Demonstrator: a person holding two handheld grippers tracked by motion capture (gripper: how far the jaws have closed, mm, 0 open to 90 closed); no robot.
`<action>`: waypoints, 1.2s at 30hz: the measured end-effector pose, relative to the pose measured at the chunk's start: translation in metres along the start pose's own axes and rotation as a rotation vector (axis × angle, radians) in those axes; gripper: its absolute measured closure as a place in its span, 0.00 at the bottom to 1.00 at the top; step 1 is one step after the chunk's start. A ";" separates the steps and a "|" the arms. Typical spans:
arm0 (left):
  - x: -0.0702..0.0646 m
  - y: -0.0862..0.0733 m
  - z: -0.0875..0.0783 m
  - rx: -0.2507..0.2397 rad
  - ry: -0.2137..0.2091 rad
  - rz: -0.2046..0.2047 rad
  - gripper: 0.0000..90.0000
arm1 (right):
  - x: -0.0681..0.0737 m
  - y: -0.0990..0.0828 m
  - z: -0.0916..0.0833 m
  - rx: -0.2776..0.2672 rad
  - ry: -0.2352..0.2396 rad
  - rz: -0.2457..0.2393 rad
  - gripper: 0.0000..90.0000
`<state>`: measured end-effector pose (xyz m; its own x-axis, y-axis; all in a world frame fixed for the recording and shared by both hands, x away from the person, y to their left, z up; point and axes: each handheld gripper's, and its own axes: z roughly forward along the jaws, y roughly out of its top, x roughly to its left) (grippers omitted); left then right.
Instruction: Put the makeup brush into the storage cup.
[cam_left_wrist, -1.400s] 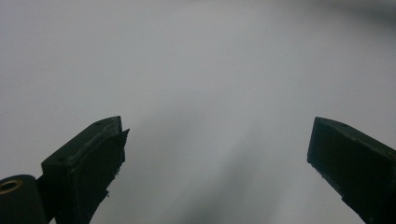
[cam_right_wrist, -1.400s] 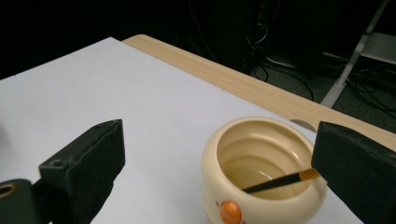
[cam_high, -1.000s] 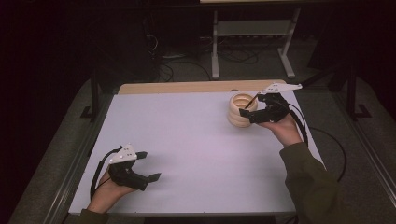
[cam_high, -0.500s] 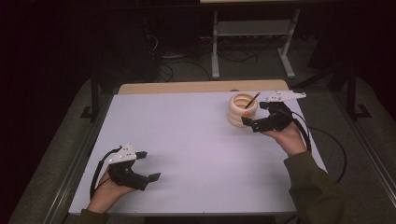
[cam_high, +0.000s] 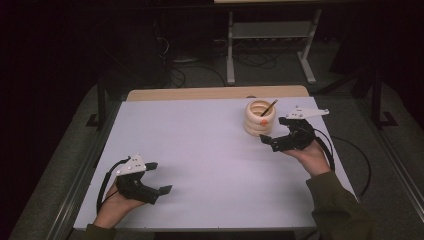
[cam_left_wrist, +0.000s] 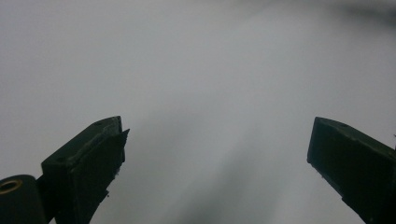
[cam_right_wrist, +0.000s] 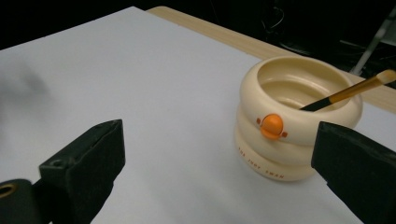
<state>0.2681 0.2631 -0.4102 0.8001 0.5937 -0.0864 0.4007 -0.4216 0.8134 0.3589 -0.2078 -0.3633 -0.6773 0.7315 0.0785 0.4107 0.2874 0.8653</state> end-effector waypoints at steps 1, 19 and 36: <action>0.000 0.000 0.000 0.001 0.000 0.002 0.04 | 0.001 -0.002 0.000 0.005 0.000 0.003 0.03; 0.000 0.000 -0.001 -0.006 -0.002 -0.002 0.04 | 0.011 -0.028 -0.008 0.027 0.024 0.008 0.03; 0.001 0.000 0.000 -0.004 -0.010 0.000 0.04 | 0.022 -0.043 -0.025 0.021 0.034 0.005 0.03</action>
<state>0.2693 0.2638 -0.4101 0.8046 0.5866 -0.0919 0.3985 -0.4188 0.8160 0.3108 -0.2200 -0.3864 -0.6955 0.7115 0.1003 0.4266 0.2966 0.8544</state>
